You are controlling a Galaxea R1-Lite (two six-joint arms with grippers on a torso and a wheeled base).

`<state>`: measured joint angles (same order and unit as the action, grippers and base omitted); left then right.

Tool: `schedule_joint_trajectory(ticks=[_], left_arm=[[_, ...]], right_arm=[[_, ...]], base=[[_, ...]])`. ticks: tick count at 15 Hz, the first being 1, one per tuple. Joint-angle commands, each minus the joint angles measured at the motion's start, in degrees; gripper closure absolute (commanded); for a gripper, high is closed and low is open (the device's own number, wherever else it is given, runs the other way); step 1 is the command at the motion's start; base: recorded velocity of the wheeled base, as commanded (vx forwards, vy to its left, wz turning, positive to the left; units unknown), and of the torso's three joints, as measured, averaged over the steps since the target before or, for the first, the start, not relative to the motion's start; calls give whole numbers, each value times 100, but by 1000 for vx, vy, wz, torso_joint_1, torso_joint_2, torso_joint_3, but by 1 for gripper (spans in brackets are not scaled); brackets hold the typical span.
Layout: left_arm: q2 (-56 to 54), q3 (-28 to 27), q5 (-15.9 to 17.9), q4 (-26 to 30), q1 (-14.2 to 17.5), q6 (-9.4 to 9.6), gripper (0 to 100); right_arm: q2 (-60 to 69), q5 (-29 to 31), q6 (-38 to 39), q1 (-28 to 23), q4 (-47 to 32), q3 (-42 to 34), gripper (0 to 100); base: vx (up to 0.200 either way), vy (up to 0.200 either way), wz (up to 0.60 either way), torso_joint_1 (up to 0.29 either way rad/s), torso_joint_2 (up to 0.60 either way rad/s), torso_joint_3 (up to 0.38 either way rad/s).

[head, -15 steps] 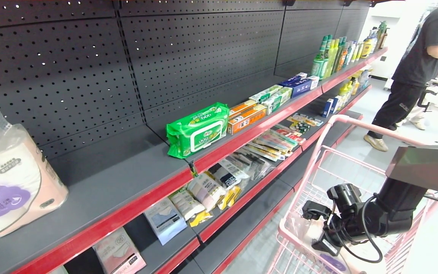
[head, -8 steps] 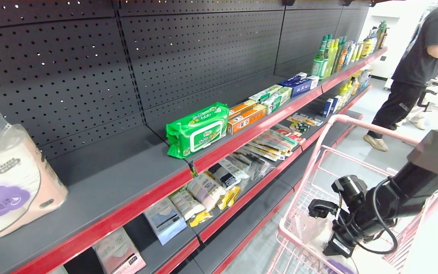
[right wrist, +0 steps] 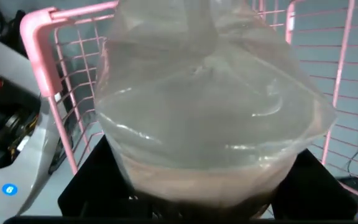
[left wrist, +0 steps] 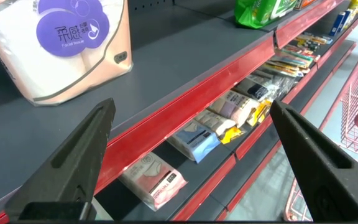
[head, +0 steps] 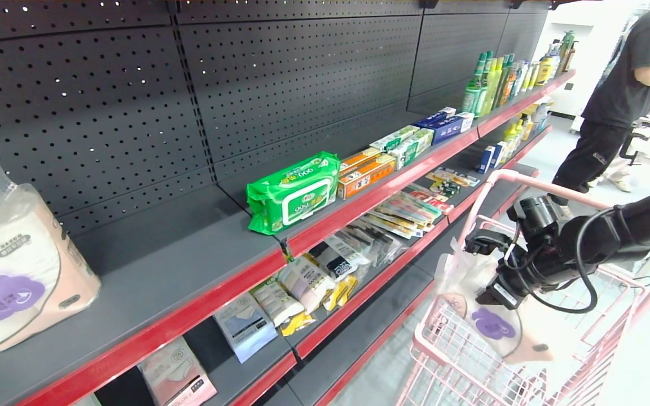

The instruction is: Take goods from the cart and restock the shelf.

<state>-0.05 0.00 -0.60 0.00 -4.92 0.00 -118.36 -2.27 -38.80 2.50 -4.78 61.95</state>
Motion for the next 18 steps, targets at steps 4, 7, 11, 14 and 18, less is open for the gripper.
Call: schedule_joint_trajectory(ticks=[4,7,11,14,18], left_arm=[[5,0,-2,0,0,0,0],[5,0,-2,0,0,0,0],[5,0,-2,0,0,0,0],[5,0,-2,0,0,0,0],[5,0,-2,0,0,0,0]], right_arm=[[1517,-11,259,-364,12,-263,100],[2185,-46,584,-355,12,-491,100],[3504,-28,549,-364,3,-1212,100],[4312,104,567,-373,30,-1616,100],[5033,253,567,-601,21,-2029,100]], base=[[0,0,0,0,0,0],[0,0,0,0,0,0],[0,0,0,0,0,0],[0,0,0,0,0,0],[0,0,0,0,0,0]])
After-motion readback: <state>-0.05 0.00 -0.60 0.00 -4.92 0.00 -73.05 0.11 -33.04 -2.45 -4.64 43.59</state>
